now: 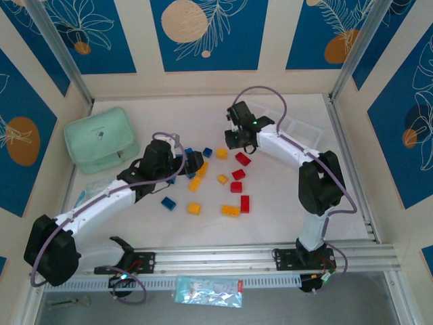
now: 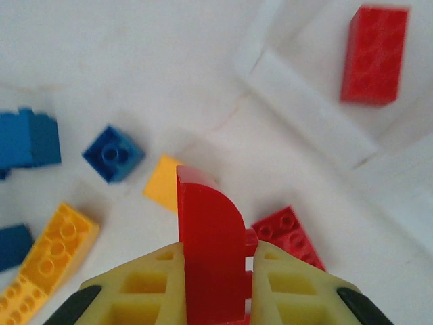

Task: Sort the legos into containers by color
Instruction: Place the lego in the container, then pick up the lego from the center of the table.

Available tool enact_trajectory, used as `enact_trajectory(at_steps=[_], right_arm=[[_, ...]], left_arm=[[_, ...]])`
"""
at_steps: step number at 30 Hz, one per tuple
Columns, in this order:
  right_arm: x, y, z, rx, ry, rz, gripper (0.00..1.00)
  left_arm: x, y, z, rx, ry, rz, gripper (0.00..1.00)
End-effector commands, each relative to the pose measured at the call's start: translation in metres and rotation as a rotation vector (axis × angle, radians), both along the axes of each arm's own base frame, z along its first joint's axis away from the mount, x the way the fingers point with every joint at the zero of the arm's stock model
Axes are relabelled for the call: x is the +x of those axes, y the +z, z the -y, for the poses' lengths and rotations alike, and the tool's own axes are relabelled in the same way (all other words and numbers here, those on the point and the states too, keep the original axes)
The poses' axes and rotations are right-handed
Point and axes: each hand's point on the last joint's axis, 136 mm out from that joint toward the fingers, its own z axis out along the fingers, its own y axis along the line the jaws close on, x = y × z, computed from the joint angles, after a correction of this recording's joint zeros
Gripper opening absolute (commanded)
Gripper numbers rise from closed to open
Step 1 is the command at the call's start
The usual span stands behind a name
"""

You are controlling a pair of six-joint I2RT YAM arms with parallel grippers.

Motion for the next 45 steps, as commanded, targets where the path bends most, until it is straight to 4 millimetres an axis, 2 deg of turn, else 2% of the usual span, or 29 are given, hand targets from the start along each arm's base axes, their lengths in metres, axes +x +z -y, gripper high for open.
enact_trajectory(at_steps=[1,5,11,16,18,21,24,29,34,40,45], right_arm=[[0.019,0.013,0.011,-0.018,-0.031,0.028,0.15],[0.05,0.016,0.021,-0.026,-0.087,0.049,0.16],[0.093,0.004,0.037,-0.075,-0.162,0.049,0.15],[0.116,-0.01,0.059,-0.117,-0.236,0.022,0.17],[0.123,-0.015,0.063,-0.11,-0.24,0.015,0.2],[0.128,-0.018,0.064,-0.121,-0.23,0.008,0.31],[0.128,-0.009,0.063,-0.111,-0.218,0.021,0.44],[0.116,0.017,0.055,-0.08,-0.189,0.057,0.49],[0.082,0.038,0.042,-0.022,-0.151,0.071,0.53],[0.028,0.031,0.04,0.027,-0.129,0.013,0.58],[-0.013,0.02,0.046,0.074,-0.129,-0.044,0.61]], left_arm=[[0.008,0.012,0.004,0.033,-0.014,0.035,0.99],[0.017,0.017,0.01,0.051,-0.026,0.047,0.99],[0.034,0.02,0.016,0.053,-0.021,0.061,0.99],[0.045,0.024,0.021,0.046,-0.023,0.067,0.99],[0.048,0.024,0.022,0.04,-0.022,0.069,0.99],[0.052,0.025,0.025,0.034,-0.025,0.069,0.99],[0.053,0.026,0.028,0.025,-0.034,0.07,0.99],[0.052,0.032,0.03,0.007,-0.045,0.078,0.99],[0.042,0.034,0.03,-0.005,-0.072,0.079,0.99],[0.022,0.031,0.024,-0.019,-0.103,0.058,0.99],[0.006,0.014,0.017,-0.025,-0.099,0.012,0.99]])
